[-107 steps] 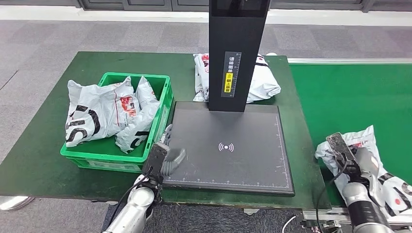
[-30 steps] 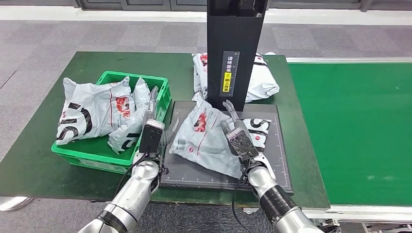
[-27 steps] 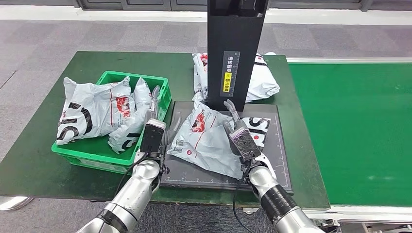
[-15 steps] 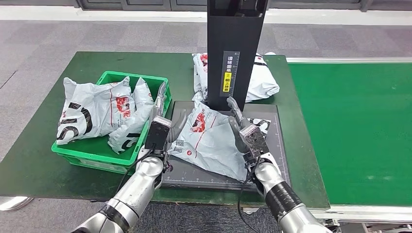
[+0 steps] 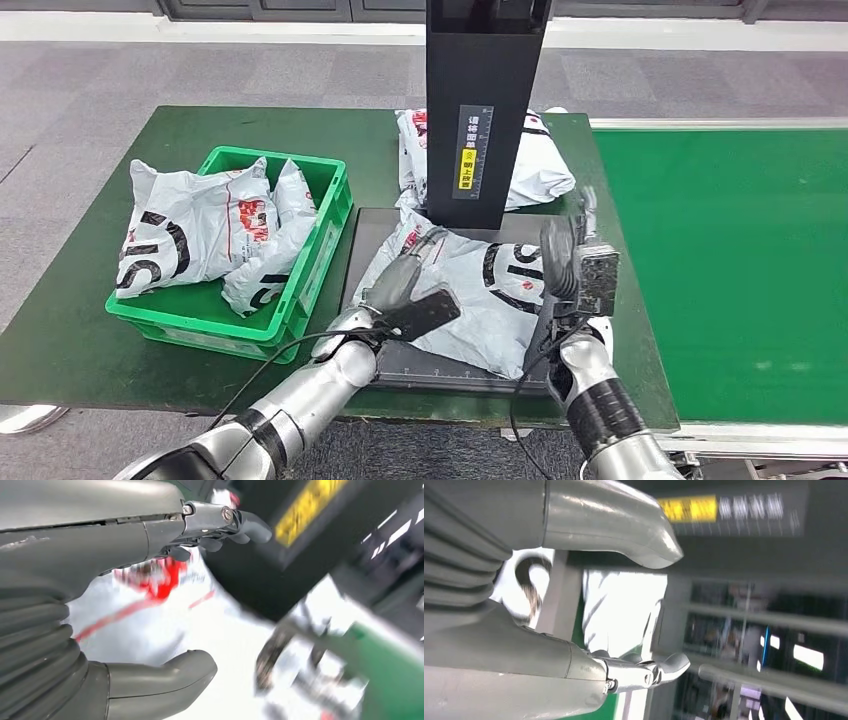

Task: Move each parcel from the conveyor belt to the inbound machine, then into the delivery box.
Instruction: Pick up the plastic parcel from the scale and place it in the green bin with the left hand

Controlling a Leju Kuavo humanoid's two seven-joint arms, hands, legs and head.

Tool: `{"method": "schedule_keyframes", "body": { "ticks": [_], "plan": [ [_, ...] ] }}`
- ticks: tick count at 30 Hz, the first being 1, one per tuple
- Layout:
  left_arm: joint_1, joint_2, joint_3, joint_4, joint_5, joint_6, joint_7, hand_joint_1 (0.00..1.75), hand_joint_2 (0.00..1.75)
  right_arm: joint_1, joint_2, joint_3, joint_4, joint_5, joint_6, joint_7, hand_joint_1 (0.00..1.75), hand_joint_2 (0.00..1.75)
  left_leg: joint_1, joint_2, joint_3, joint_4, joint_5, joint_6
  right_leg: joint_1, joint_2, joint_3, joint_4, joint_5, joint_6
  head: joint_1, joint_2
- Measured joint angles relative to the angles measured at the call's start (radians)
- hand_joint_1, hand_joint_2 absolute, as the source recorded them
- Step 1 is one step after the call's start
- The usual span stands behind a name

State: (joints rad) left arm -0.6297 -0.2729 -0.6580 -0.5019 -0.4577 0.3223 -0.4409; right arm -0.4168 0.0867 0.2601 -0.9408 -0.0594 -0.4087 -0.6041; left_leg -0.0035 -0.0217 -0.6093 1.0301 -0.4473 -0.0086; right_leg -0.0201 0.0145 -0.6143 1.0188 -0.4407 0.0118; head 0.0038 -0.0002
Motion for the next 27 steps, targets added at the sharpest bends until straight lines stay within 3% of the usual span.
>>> {"method": "schedule_keyframes", "body": {
  "ticks": [9,13,19,27],
  "plan": [
    [-0.033,-0.009,-0.094,0.090,-0.077,-0.050,0.081,0.00,1.75,0.018,-0.006,-0.067,-0.055,-0.007,-0.002,0.007,0.00,1.75,0.000,0.001,0.000,0.000,0.000,0.000,0.000,0.000,0.000,0.000,0.000,0.000,0.000,0.000],
    [-0.050,-0.011,-0.153,0.128,-0.177,-0.150,0.188,1.72,1.75,0.017,-0.008,-0.086,-0.057,-0.008,0.015,0.019,0.00,1.75,0.000,0.001,0.000,0.000,0.000,0.000,0.000,0.000,0.000,0.000,0.000,0.000,0.000,0.000],
    [-0.100,-0.010,-0.229,0.170,-0.243,-0.283,0.252,1.75,1.75,0.016,-0.010,-0.101,-0.058,0.020,0.061,0.047,0.00,1.75,0.000,0.000,0.003,0.000,0.000,0.000,0.000,0.000,0.004,0.000,0.000,0.000,0.000,0.000],
    [-0.112,-0.003,-0.230,0.174,-0.213,-0.285,0.219,1.75,1.75,0.007,-0.010,-0.101,-0.057,0.036,0.086,0.062,0.00,1.75,0.000,0.000,0.005,0.000,0.000,0.000,0.000,-0.001,0.006,0.000,0.000,0.000,0.000,0.000]
  ]
}}
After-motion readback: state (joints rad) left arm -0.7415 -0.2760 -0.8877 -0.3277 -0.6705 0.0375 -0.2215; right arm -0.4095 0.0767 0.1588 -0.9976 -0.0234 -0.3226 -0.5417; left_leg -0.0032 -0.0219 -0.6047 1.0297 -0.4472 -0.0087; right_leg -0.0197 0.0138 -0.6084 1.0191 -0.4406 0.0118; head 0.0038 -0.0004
